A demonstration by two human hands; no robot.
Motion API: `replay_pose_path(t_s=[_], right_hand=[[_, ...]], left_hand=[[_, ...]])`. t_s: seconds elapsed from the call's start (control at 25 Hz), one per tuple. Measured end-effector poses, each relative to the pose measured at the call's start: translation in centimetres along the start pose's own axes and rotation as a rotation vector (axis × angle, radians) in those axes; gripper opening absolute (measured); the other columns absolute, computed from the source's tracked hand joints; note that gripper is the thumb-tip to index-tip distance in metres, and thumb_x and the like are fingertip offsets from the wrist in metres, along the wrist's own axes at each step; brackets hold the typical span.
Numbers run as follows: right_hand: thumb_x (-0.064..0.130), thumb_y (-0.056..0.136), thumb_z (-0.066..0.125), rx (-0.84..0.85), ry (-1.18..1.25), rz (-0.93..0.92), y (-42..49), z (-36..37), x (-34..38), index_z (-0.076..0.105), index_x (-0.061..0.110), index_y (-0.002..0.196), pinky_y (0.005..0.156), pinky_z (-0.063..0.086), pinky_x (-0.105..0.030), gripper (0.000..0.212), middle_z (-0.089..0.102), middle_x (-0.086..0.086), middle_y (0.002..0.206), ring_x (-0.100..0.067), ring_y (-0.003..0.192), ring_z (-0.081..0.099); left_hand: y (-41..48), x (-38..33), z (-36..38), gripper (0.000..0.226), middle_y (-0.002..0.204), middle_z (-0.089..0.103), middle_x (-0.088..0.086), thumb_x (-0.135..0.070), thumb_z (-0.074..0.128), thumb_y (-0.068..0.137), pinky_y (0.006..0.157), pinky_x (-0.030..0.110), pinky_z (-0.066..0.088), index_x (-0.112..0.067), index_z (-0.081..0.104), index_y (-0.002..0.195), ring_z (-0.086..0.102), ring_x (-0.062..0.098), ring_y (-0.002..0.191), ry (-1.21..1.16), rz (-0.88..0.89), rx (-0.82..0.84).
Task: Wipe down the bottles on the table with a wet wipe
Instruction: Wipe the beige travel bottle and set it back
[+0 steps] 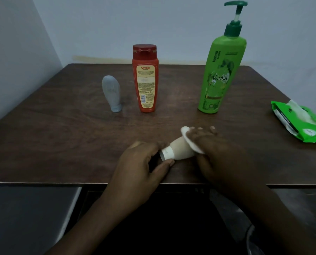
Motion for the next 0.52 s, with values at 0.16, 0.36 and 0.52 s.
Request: replay_pose_path(t_s=[0.16, 0.36, 0.52], right_hand=[[0.027, 0.082, 0.040, -0.003, -0.082, -0.030, -0.1, 0.7, 2.6, 0.062, 0.007, 0.132, 0.110, 0.042, -0.046, 0.058, 0.061, -0.014, 0.136, -0.028, 0.127, 0.059], [0.027, 0.085, 0.042, 0.063, -0.048, -0.071, -0.1, -0.1, 1.1, 0.062, 0.012, 0.134, 0.115, 0.033, -0.030, 0.054, 0.059, -0.007, 0.139, -0.020, 0.130, 0.056], [0.025, 0.084, 0.043, 0.011, -0.054, 0.050, 0.0, -0.2, 0.9, 0.064, 0.010, 0.131, 0.109, 0.043, -0.044, 0.053, 0.063, -0.010, 0.135, -0.024, 0.125, 0.061]], left_hand=[[0.1, 0.3, -0.1, 0.033, 0.107, 0.070, -0.021, -0.033, 0.081, 0.083, 0.086, 0.009, 0.042, -0.029, 0.076, 0.116, 0.059, -0.002, 0.100, -0.030, -0.009, 0.009], [0.2, 0.1, -0.3, 0.032, 0.104, 0.072, -0.020, -0.035, 0.083, 0.083, 0.084, 0.015, 0.047, -0.026, 0.076, 0.113, 0.060, -0.003, 0.097, -0.025, -0.026, -0.003], [0.1, -0.1, -0.4, 0.033, 0.089, 0.057, -0.034, -0.031, 0.088, 0.078, 0.074, 0.008, 0.044, -0.026, 0.075, 0.107, 0.059, -0.002, 0.090, -0.021, -0.066, -0.034]])
Point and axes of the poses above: each hand's wrist, its own y-axis towards the middle knuckle, its own z-axis out of the palm, x = y × z, the point moved 3 cm from there along y, towards the middle knuckle
